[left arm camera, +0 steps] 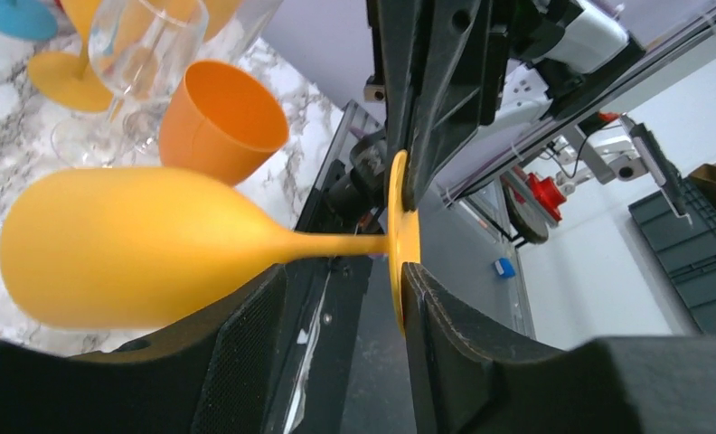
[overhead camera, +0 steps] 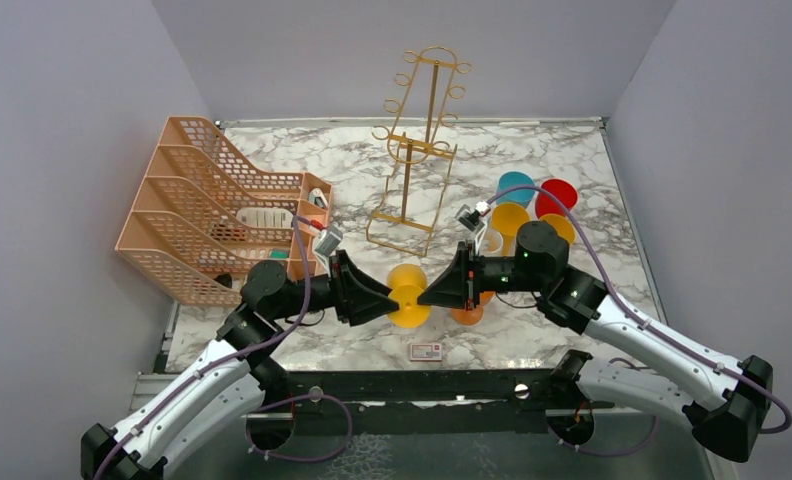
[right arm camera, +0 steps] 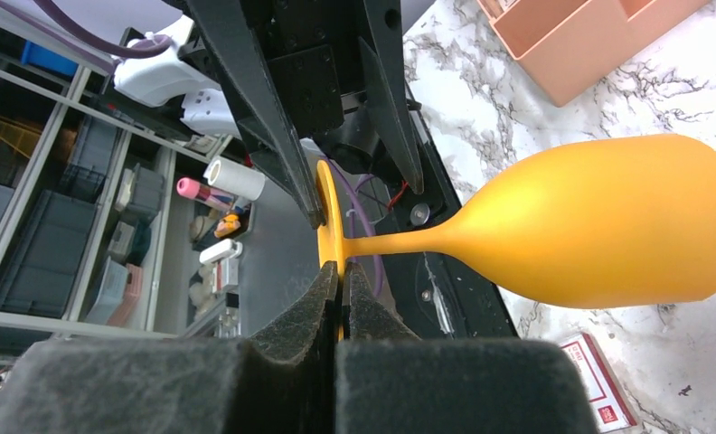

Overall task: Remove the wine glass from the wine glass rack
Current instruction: Place the wine glass at the center of the board.

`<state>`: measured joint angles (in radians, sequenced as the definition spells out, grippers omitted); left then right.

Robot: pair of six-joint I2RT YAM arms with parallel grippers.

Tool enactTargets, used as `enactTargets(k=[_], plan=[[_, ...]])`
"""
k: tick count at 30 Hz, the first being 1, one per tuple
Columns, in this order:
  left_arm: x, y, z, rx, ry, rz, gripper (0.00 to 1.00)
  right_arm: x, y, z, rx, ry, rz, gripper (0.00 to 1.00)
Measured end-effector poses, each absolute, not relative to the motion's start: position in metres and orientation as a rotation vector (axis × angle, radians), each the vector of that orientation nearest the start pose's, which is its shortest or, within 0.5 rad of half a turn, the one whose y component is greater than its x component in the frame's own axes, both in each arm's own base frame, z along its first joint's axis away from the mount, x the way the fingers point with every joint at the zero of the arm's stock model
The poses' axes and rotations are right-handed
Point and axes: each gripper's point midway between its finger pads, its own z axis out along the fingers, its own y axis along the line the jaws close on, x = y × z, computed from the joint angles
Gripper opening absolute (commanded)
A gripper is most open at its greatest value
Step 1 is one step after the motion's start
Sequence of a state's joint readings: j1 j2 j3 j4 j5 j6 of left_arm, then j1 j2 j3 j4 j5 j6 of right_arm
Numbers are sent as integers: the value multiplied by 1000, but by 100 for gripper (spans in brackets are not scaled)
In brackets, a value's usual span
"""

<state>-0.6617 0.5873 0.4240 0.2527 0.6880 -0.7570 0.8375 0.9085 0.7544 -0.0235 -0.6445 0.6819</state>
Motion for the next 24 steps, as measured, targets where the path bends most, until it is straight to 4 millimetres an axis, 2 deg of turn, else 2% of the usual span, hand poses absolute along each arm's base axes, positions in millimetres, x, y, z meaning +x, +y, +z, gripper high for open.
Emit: enactTargets(k=[3, 6, 14, 21, 23, 24], plan=[[105, -253, 255, 572, 1706, -1588, 51, 106, 306, 276, -704, 1904, 1594, 1], [102, -251, 251, 577, 1733, -1593, 45, 107, 307, 274, -708, 1906, 1591, 1], [97, -259, 243, 614, 1791, -1603, 38, 109, 310, 267, -711, 1931, 1581, 1], [90, -267, 241, 663, 1799, -1606, 11, 111, 312, 261, -716, 1948, 1575, 1], [89, -268, 240, 669, 1798, -1603, 1, 111, 312, 260, -721, 1953, 1579, 4], [89, -268, 240, 673, 1798, -1602, 0, 110, 312, 260, -723, 1952, 1580, 7]])
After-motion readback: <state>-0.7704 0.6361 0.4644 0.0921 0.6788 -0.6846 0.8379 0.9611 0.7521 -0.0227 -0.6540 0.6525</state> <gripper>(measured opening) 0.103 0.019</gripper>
